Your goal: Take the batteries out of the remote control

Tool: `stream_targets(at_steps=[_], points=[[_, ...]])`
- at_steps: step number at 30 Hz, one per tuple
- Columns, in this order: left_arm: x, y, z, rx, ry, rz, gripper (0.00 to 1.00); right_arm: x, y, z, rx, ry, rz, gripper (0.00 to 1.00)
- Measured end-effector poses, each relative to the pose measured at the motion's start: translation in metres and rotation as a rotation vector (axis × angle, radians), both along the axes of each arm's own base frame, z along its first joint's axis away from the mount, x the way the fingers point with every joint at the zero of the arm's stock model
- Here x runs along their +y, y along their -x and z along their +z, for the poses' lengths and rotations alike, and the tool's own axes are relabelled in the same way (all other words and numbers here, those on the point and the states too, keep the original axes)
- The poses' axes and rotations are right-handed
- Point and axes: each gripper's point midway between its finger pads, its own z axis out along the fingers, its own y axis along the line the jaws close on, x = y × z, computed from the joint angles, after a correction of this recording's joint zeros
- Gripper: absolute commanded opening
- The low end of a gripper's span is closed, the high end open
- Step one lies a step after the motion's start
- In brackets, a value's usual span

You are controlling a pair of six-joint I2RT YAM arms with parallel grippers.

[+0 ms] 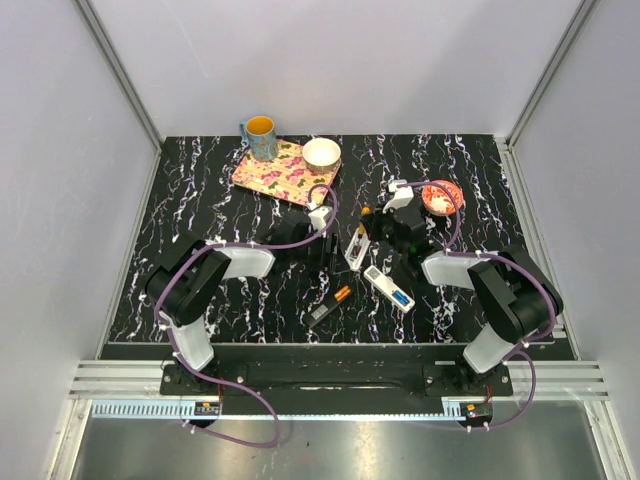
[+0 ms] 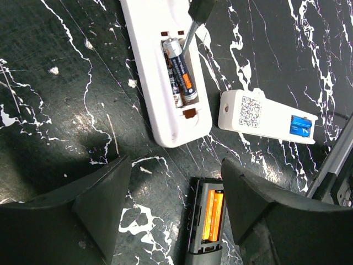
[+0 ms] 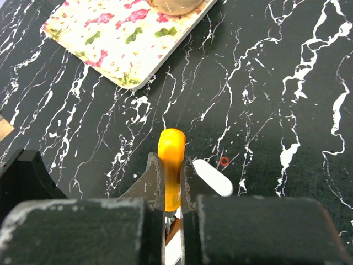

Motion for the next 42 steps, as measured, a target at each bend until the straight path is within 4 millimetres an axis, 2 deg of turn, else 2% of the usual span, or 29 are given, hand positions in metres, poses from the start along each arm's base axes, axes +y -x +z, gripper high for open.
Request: stream_targets(at_steps=[10, 17, 25, 28, 32, 36, 42], points=[[0.015, -0.015, 0.0, 0.0, 0.0, 0.05, 0.71, 0.013, 0.009, -0.001, 0.059, -0.074, 0.048, 0.0], [0.028, -0.02, 0.003, -0.002, -0.003, 0.083, 0.71, 0.024, 0.004, 0.004, 0.074, -0.124, 0.07, 0.0], [0.031, -0.023, 0.004, -0.01, -0.005, 0.086, 0.72, 0.029, 0.002, 0.009, 0.076, -0.144, 0.081, 0.0], [0.031, -0.023, 0.004, -0.016, -0.007, 0.078, 0.69, 0.028, 0.002, 0.009, 0.073, -0.139, 0.079, 0.0], [0.027, -0.02, 0.005, -0.023, -0.019, 0.055, 0.67, 0.024, 0.002, 0.018, 0.052, -0.127, 0.066, 0.0], [0.011, -0.015, 0.012, -0.045, -0.025, 0.009, 0.65, 0.019, 0.0, 0.031, 0.019, -0.126, 0.057, 0.0], [-0.004, -0.011, 0.017, -0.078, -0.042, -0.029, 0.64, 0.009, -0.004, 0.028, 0.024, -0.113, 0.037, 0.0]])
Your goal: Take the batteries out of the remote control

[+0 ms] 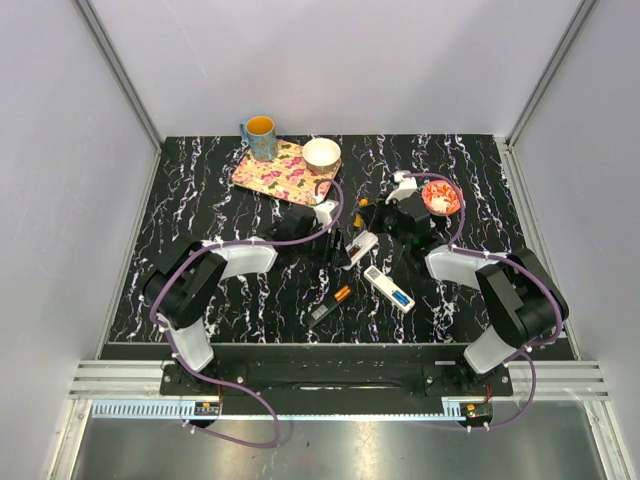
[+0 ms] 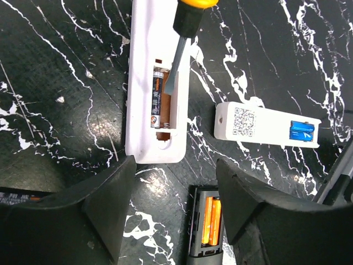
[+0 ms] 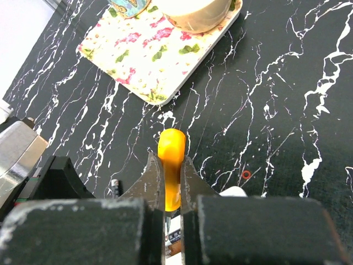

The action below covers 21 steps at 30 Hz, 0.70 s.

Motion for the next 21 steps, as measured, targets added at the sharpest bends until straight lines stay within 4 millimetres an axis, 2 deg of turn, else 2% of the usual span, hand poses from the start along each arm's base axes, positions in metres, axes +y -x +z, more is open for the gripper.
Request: stream_targets(at_steps=[3, 12, 17, 21], points=[[0.001, 0.0, -0.002, -0.003, -0.02, 0.001, 0.59, -0.003, -0.001, -0.001, 0.004, 0.003, -0.007, 0.0], [0.007, -0.007, -0.013, -0.014, -0.083, 0.002, 0.59, -0.01, -0.004, -0.001, 0.002, 0.006, -0.021, 0.0], [0.001, -0.015, -0.023, -0.005, -0.086, -0.006, 0.6, -0.012, -0.002, -0.005, 0.013, 0.01, -0.026, 0.0], [-0.007, -0.022, -0.023, -0.017, -0.062, -0.016, 0.6, -0.015, 0.001, -0.012, 0.03, 0.014, -0.038, 0.0]])
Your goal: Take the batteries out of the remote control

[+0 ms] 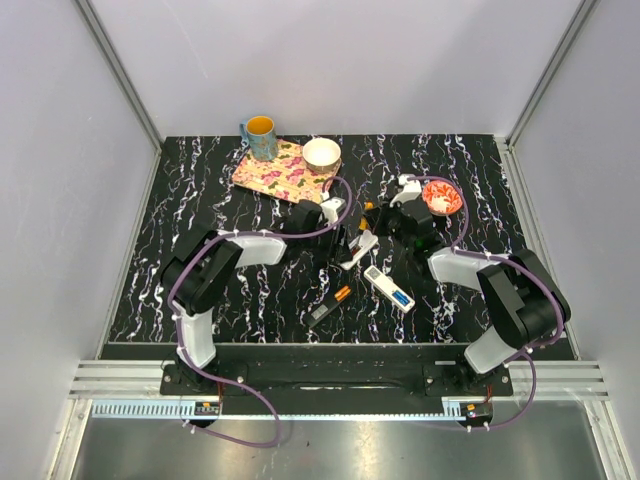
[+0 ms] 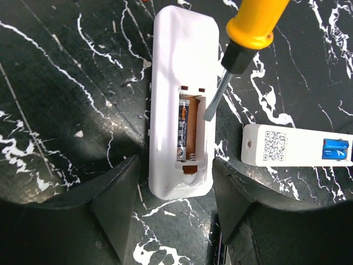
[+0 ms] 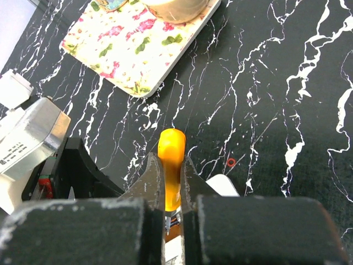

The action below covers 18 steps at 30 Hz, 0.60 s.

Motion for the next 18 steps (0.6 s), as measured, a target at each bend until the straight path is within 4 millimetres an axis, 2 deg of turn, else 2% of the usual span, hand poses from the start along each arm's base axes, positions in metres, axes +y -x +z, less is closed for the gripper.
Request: stream_targets(at_steps=[6, 11, 18], points=[[-0.011, 0.005, 0.002, 0.015, 0.06, -0.031, 0.59, -0.004, 0.002, 0.0, 0.006, 0.004, -0.015, 0.0], [-0.024, 0.022, 0.003, 0.039, 0.104, -0.071, 0.58, -0.007, 0.003, 0.008, -0.012, -0.003, -0.028, 0.0], [-0.04, 0.042, 0.008, 0.071, 0.153, -0.129, 0.59, -0.01, 0.008, -0.002, 0.011, 0.006, -0.032, 0.0]])
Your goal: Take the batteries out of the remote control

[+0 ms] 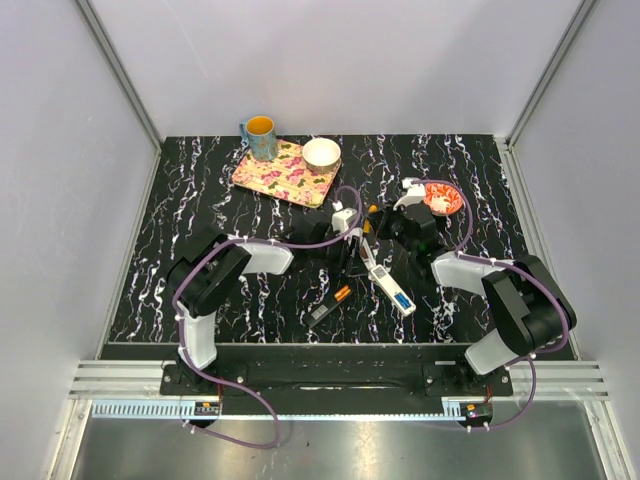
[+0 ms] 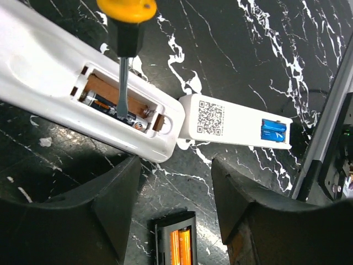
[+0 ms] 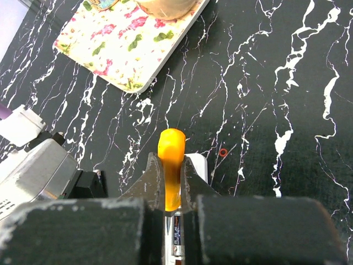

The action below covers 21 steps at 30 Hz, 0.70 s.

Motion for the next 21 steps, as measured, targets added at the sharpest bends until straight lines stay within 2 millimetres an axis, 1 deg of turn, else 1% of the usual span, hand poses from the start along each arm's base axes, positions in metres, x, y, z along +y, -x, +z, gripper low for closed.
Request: stream_targets(at_steps=[3, 6, 9, 10, 12, 13, 14, 16, 21], points=[[-0.002, 0.0, 0.001, 0.002, 0.01, -0.001, 0.59, 0.0, 0.001, -0.001, 0.002, 0.002, 0.0, 0.0], [0.002, -0.005, 0.002, 0.008, 0.029, 0.024, 0.58, -0.001, 0.002, -0.004, 0.007, 0.004, -0.001, 0.0], [0.018, -0.014, -0.002, 0.033, 0.048, 0.078, 0.54, -0.004, 0.006, -0.008, 0.012, 0.007, -0.004, 0.0], [0.024, -0.016, -0.004, 0.047, 0.051, 0.1, 0.49, -0.005, 0.007, -0.009, 0.013, 0.008, -0.006, 0.0], [0.034, -0.023, -0.005, 0.065, 0.061, 0.135, 0.44, -0.006, 0.008, -0.011, 0.013, 0.009, -0.008, 0.0], [0.037, -0.026, -0.004, 0.07, 0.064, 0.148, 0.42, -0.006, 0.009, -0.012, 0.013, 0.008, -0.009, 0.0], [0.04, -0.03, -0.004, 0.073, 0.067, 0.16, 0.37, -0.007, 0.009, -0.012, 0.01, 0.005, -0.014, 0.0], [0.04, -0.031, -0.003, 0.075, 0.069, 0.165, 0.35, -0.009, 0.009, -0.012, 0.004, 0.001, -0.025, 0.0], [0.033, -0.035, 0.003, 0.071, 0.083, 0.16, 0.35, -0.011, 0.008, -0.01, -0.008, -0.002, -0.037, 0.0]])
